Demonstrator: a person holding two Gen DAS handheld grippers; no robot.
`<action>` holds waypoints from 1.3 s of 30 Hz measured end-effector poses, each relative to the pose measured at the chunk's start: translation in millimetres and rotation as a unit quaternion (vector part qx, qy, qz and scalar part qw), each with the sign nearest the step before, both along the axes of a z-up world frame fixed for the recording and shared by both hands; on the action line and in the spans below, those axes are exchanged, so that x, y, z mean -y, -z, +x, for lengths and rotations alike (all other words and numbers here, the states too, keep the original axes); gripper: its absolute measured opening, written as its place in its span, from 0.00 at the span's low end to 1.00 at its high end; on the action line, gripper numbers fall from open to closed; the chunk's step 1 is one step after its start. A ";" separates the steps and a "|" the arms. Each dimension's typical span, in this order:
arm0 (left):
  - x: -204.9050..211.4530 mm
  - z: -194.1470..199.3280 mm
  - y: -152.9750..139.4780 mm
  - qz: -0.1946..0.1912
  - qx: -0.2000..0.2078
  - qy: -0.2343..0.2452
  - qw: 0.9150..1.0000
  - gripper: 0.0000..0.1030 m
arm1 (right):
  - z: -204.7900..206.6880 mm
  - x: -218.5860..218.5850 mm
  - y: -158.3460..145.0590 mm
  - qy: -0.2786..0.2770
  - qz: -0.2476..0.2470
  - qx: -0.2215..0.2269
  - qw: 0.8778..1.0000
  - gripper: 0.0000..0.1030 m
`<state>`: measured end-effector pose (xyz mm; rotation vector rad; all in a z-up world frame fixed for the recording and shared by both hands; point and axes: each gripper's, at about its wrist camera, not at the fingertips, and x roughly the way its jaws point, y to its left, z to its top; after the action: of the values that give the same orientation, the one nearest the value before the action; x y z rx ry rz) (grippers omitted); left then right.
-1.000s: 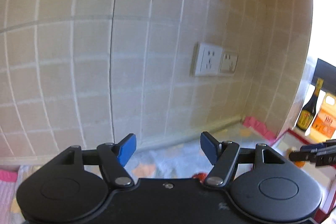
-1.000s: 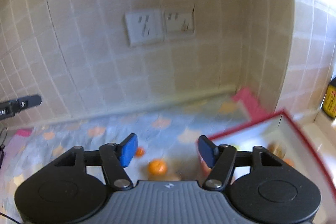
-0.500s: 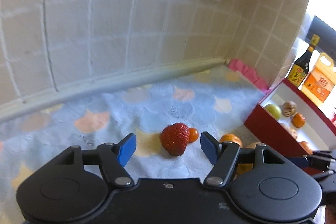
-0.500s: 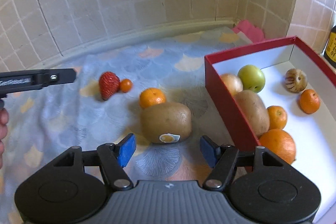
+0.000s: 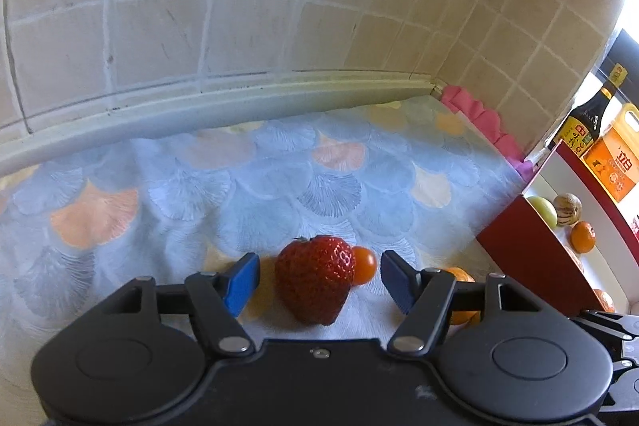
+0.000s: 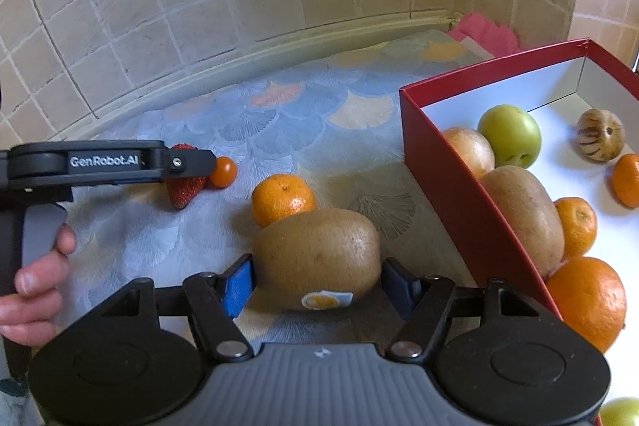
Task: Organize fruits
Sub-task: 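Return both tools to the strawberry and kiwi on the cloth, then grasp the strawberry with the left tool while the right tool grasps the kiwi, then carry the strawberry and kiwi into the red box and open both tools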
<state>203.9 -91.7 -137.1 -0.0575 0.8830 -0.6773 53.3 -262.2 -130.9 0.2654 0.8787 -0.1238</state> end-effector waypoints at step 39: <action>64.5 -109.4 -145.6 -0.067 0.161 0.096 0.980 0.48 | -122.0 70.9 -111.4 0.024 -0.005 0.134 0.991 0.67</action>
<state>94.5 -156.2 8.6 0.0174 0.5336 -0.8978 -68.7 -333.1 -19.5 0.2869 0.6046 -0.1339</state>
